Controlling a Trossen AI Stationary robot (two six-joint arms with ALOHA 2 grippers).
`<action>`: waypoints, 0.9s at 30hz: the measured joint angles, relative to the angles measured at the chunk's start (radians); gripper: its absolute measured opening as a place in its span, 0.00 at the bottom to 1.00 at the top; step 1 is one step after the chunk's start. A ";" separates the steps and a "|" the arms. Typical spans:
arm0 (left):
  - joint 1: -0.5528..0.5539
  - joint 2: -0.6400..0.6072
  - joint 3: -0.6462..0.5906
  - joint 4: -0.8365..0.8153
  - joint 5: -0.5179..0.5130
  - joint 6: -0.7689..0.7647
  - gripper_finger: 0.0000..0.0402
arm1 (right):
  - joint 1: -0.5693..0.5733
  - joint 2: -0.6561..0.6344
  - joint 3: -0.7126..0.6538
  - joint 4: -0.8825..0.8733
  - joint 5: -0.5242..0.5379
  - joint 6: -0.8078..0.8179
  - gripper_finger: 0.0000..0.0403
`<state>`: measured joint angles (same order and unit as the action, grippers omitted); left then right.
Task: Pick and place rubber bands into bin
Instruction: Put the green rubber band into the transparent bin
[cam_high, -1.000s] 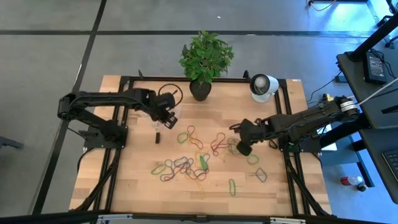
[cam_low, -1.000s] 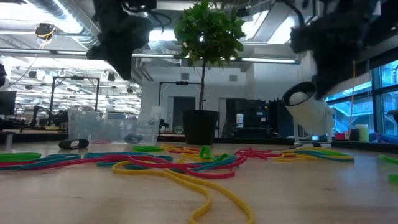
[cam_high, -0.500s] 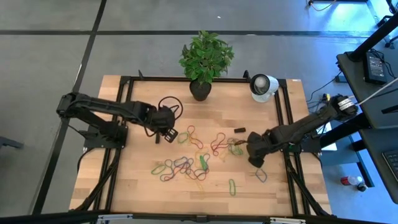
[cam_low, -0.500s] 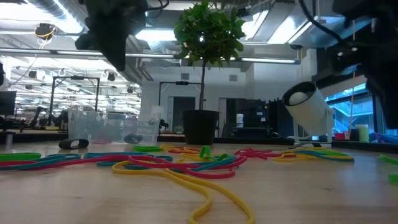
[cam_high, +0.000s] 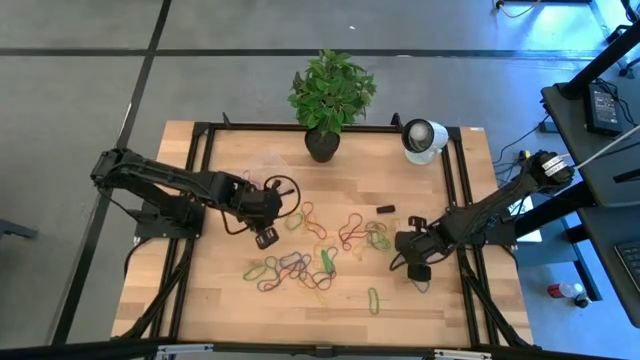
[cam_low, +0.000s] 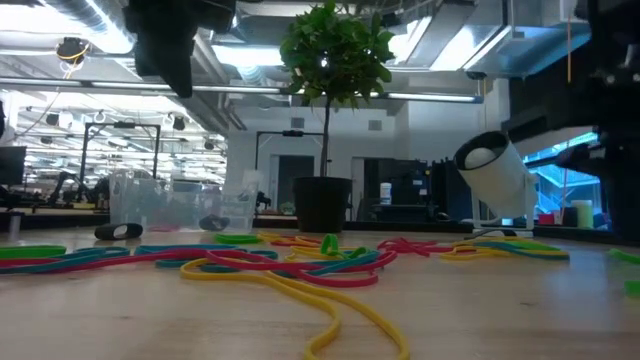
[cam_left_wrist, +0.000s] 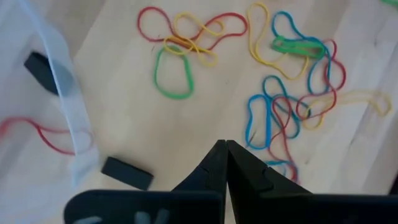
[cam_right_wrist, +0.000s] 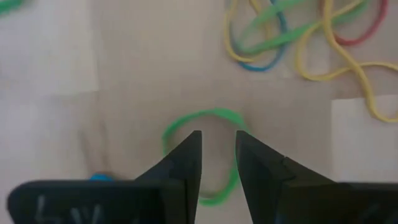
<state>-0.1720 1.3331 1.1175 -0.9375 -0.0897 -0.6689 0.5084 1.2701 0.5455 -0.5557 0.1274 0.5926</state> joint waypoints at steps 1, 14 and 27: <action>-0.007 0.000 0.000 0.000 -0.006 0.021 0.00 | 0.000 0.000 -0.008 0.001 0.022 0.001 0.25; -0.086 -0.162 -0.133 0.017 -0.122 0.136 0.00 | 0.001 0.057 -0.062 0.092 0.060 -0.020 0.15; -0.100 -0.597 -0.508 0.207 -0.133 0.075 0.00 | -0.021 0.099 0.095 0.014 0.063 0.190 0.01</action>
<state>-0.2724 0.7356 0.6099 -0.7304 -0.2228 -0.5937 0.4870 1.3692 0.6408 -0.5417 0.1900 0.7822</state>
